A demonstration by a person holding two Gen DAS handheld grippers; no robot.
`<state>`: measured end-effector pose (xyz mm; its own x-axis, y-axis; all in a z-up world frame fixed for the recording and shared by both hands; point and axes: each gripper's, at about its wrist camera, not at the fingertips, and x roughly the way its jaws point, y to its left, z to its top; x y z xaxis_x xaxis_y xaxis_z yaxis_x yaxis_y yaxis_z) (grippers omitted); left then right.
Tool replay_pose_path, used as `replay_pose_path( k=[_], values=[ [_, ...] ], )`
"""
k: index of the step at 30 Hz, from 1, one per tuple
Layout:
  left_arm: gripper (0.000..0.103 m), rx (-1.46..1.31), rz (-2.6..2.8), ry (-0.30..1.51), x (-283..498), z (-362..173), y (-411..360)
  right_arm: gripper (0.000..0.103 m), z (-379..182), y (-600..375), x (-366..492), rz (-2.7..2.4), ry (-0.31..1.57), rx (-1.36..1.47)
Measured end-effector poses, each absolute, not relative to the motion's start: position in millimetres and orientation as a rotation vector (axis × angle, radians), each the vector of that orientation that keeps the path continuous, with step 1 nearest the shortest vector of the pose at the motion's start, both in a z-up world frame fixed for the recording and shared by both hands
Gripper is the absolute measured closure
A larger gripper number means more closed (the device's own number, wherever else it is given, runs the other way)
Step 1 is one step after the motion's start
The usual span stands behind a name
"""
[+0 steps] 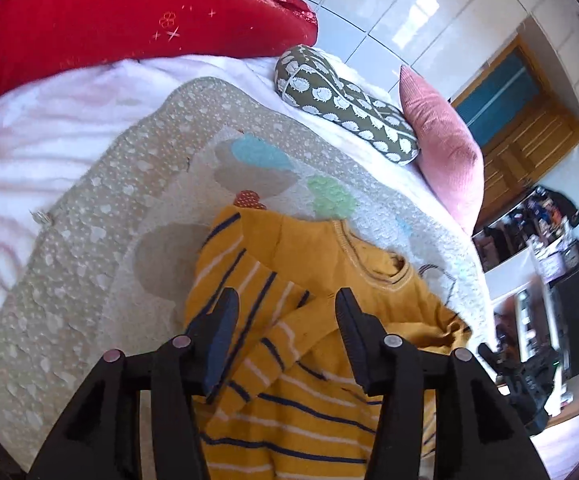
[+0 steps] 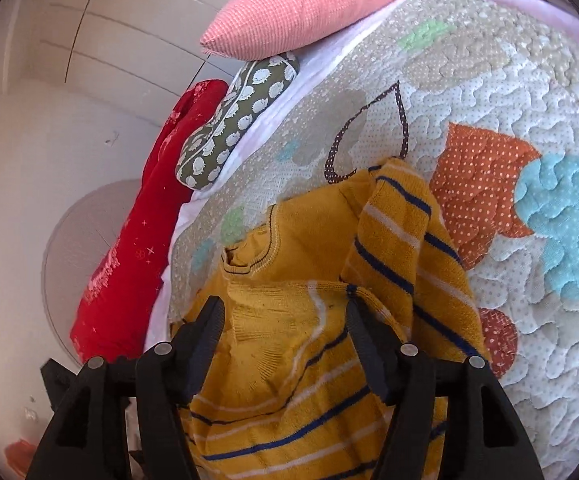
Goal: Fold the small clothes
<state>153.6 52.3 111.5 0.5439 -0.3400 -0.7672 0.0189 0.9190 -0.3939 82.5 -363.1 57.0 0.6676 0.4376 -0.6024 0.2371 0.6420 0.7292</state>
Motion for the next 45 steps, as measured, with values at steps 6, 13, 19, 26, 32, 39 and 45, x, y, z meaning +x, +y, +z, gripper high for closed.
replay_pose_path(
  k=[6,13,19,26,32,39,45],
  values=[
    [0.052,0.179,-0.200,0.945,131,84,-2,0.036,66,-329,59,0.125,0.919,0.587],
    [0.096,0.449,-0.178,1.050,151,31,-33,0.036,69,-332,48,0.092,0.926,0.515],
    [0.100,0.165,-0.131,1.074,166,44,18,0.035,86,-318,58,0.073,0.898,0.344],
    [0.103,0.133,-0.090,1.110,175,21,42,0.032,79,-266,97,0.051,0.869,-0.015],
    [0.103,0.023,-0.120,1.085,173,31,56,0.097,48,-246,124,0.046,0.973,-0.194],
    [0.071,-0.095,-0.212,1.025,167,61,59,0.102,66,-293,143,-0.101,0.923,0.013],
    [0.041,0.114,-0.263,1.024,172,43,14,0.102,70,-311,139,-0.089,0.929,0.089]
  ],
)
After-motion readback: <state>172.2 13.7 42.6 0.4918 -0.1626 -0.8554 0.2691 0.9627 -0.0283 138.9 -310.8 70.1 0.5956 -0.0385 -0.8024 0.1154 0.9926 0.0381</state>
